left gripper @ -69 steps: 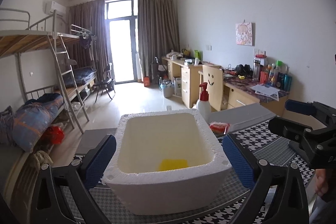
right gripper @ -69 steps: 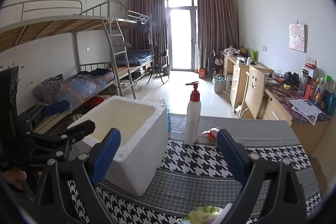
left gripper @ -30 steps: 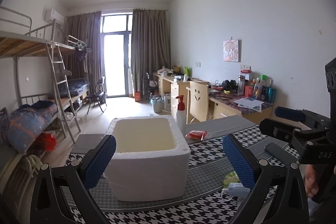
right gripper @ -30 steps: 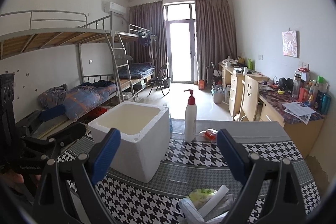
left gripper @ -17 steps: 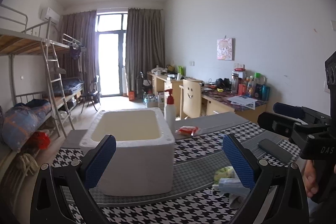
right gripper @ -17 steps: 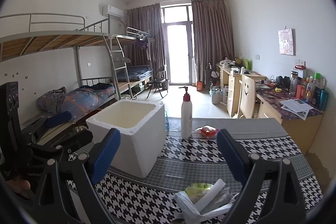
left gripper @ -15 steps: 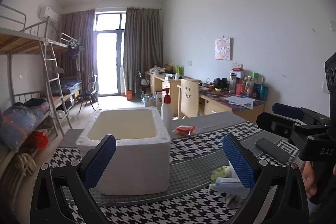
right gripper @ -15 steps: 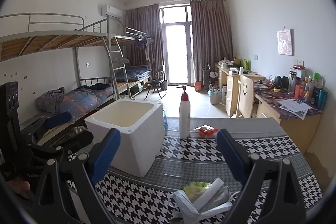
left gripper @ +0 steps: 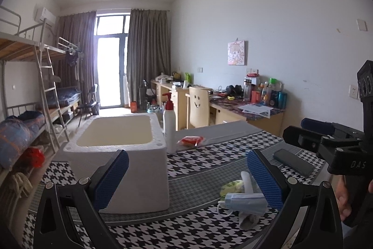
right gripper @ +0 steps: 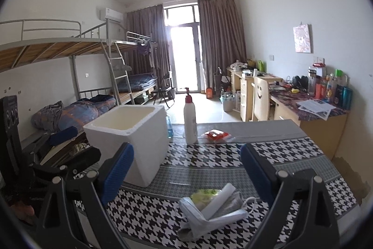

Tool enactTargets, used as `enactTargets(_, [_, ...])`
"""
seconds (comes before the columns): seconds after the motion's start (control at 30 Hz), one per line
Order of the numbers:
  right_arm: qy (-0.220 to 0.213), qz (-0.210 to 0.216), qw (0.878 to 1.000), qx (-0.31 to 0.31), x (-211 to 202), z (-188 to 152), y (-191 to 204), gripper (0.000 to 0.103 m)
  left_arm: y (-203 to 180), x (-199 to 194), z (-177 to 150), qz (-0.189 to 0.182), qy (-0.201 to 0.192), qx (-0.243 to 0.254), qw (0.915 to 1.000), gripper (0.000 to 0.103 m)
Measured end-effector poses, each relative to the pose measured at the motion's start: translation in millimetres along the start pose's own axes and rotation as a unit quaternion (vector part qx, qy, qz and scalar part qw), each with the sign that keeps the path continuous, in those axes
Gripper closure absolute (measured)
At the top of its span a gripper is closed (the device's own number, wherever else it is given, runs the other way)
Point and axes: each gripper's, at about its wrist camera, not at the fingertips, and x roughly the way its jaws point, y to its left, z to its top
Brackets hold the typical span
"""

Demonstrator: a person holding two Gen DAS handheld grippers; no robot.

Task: Organize soft objects
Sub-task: 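Move the right tool toward the white face mask on the table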

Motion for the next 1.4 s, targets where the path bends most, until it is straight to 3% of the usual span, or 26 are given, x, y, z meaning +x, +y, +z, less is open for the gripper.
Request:
enactTargets(0.53, [0.016,-0.020,1.000,0.016,5.2,-32.1,-15.5,0.008,-6.9,18.0,-19.1,-0.008,0.019,-0.006,0.9998,0.001])
enactTargets(1.4, [0.099,-0.027,0.993,0.058,39.8,-80.9,-33.0,0.008,-15.7,48.9,-39.6,-0.027,0.063,0.000,0.9977,0.001])
